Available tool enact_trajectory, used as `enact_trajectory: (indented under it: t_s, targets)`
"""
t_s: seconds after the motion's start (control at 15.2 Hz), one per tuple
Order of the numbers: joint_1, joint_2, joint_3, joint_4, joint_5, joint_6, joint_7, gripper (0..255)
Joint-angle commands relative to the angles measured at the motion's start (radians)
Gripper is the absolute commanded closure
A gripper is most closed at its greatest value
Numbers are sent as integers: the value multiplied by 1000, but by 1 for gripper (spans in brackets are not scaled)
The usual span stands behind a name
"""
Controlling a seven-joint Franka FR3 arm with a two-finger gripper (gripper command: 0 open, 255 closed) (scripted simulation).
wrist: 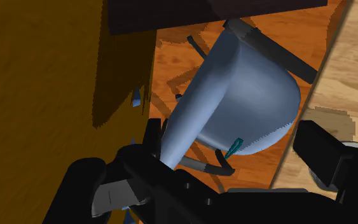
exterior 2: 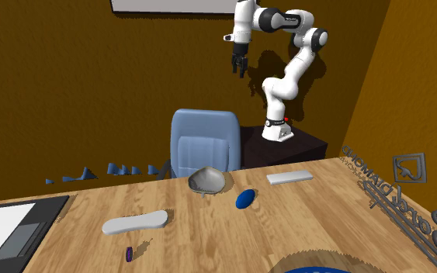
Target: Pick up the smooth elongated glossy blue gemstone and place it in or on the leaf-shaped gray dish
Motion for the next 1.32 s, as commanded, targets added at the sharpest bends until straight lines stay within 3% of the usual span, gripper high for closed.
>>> enact_trajectory:
  t_s: [0.0,0.73,1.25]
  targets:
    - [0,0,0,0,0,0,0,0]
    - [67,246,222,10,40,223,191,0]
    - [82,502,380,108,-20,349,354,0]
